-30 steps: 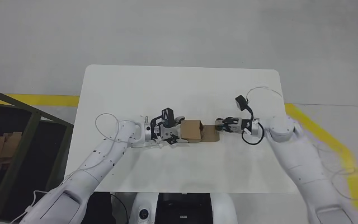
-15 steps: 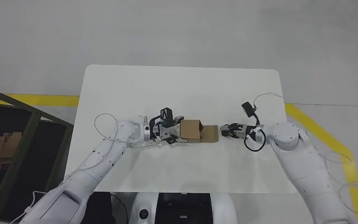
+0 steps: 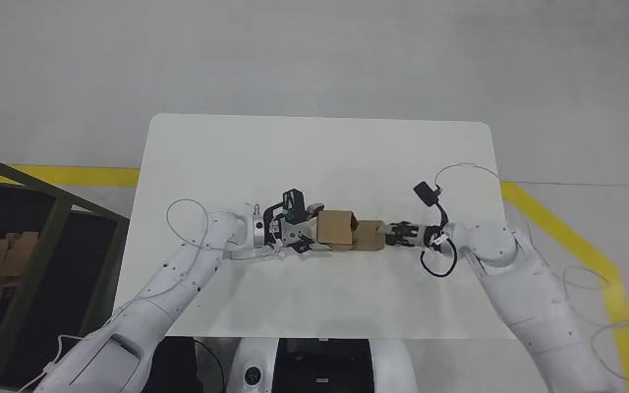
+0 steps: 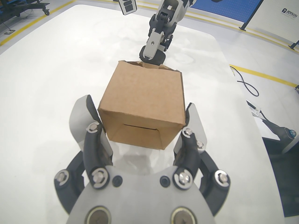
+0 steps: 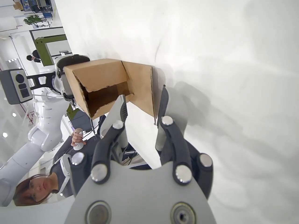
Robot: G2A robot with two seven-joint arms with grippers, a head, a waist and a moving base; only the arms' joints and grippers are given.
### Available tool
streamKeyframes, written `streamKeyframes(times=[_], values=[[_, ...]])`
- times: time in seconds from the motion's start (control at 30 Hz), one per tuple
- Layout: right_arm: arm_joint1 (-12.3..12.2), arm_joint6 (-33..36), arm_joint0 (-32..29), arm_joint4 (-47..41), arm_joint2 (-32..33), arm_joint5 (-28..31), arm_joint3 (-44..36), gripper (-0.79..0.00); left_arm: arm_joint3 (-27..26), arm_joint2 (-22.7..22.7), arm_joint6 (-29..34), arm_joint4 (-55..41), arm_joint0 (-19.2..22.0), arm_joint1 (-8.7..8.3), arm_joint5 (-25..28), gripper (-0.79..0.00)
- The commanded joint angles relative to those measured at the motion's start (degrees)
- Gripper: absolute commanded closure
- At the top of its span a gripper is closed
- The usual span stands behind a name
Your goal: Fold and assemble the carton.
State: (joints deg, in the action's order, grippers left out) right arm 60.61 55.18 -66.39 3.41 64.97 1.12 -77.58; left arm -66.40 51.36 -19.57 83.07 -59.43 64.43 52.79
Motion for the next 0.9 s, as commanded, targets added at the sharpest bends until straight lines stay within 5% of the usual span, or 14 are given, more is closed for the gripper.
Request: streamKeyframes(times=[0.0,0.1,0.37,0.87], values=[[0.06,-0.27,0.06,0.35,-0.36,-0.11,-0.15,-0.265,0.01,0.03,-0.10,-0.05,-0.02,-0.01,-0.03,-0.650],[0.16,-0.35,0.13,0.84,-1.06,-0.05,-0.48,-0.234,0.01,0.08,-0.18,0.01,-0.06,-0.04,0.01,-0.650],[0.59,-0.56,1.11,1.45,-3.00,-0.77,0.12,-0.003,-0.01,0.16,-0.28,-0.27,-0.19,-0.09,0.27,-0.646],[-0.97,1.27,-2.60,1.63,2.11,-1.28,-10.79,0.000,-0.34,0.17,-0.15,-0.18,-0.47,-0.17,0.14,-0.653]])
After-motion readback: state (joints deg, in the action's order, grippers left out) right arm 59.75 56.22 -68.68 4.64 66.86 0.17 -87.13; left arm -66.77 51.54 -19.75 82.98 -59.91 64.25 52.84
